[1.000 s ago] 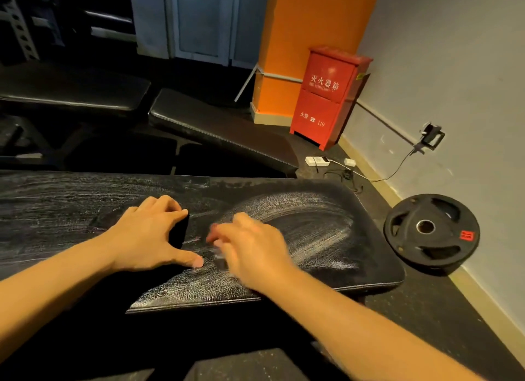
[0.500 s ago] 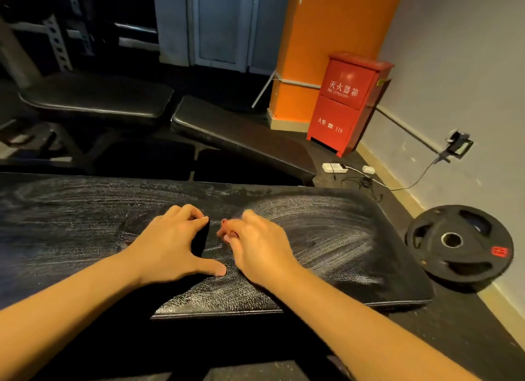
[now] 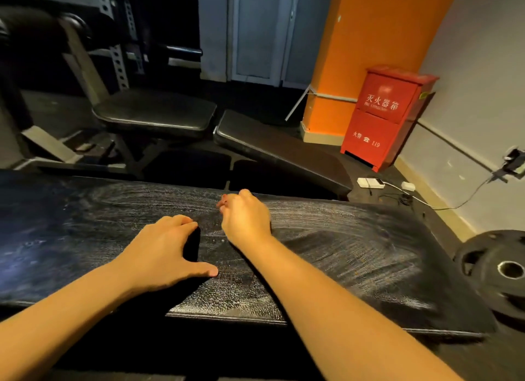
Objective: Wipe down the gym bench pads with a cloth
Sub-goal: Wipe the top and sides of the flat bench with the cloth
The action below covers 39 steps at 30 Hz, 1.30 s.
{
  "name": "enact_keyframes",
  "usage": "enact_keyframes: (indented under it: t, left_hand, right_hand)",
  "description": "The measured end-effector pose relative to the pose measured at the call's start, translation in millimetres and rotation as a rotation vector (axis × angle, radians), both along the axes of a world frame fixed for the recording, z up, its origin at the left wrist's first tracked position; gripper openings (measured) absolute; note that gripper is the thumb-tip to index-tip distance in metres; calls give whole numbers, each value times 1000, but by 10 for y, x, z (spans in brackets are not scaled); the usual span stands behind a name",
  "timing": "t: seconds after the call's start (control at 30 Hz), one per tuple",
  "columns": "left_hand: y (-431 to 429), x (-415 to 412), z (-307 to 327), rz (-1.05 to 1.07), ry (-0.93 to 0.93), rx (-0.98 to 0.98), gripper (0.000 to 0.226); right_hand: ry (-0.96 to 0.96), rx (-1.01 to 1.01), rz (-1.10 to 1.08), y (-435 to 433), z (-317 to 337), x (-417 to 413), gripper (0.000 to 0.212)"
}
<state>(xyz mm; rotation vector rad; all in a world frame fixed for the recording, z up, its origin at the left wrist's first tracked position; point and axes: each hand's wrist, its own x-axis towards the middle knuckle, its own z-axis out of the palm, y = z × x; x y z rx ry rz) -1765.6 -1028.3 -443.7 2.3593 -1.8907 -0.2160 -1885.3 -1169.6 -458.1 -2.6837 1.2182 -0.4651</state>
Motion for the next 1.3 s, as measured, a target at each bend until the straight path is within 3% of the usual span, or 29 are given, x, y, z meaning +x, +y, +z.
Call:
enact_keyframes:
  t: [0.1,0.27,0.37,0.57,0.7,0.8,0.9,0.97,1.07,1.17,1.23,1.3]
  left_hand:
    - [1,88,-7,21,-24,42,136]
    - [0,74,11,14,-12,83,155]
    - [18,73,-7,15,2,65,155]
    - [75,78,-86,10,-62,-22,121]
    - [79,85,-115,13,-98,-45,107]
    - [55,79,-74,1,-74,-42,96]
    - [19,85,-48,-14,-72,8,109]
    - [-2,80,-31,-22,-77,29,121]
    - [-36,18,-12,-40,-44,11,126]
    - [-96,-160,24,-76,-57,-82,106]
    - [-159,-286,44,-115,-58,-110,91]
    - [-215,-379,51,-150,-42,-85,90]
  right_hand:
    - [33,-33,187,108,19,-181,28]
    - [89,-101,-395,-869,66,-1459,27]
    - [113,-128,-498,-941,51,-1328,24]
    - [-7,17,-78,-217,28,190,21]
    - [12,15,221,202,71,-76,22]
    - [50,-63,-38,-190,32,-1036,22]
    - [90,-84,-494,-791,63,-2001,25]
    - [104,-113,-613,-801,43,-2094,26]
    - [51,-137,-431,-311,-26,-1532,26]
    - [54,-90,-75,438,17,-984,27]
    - [116,-49,124,705,59,-1016,29]
    - [125,-79,113,596,78,-1348,28]
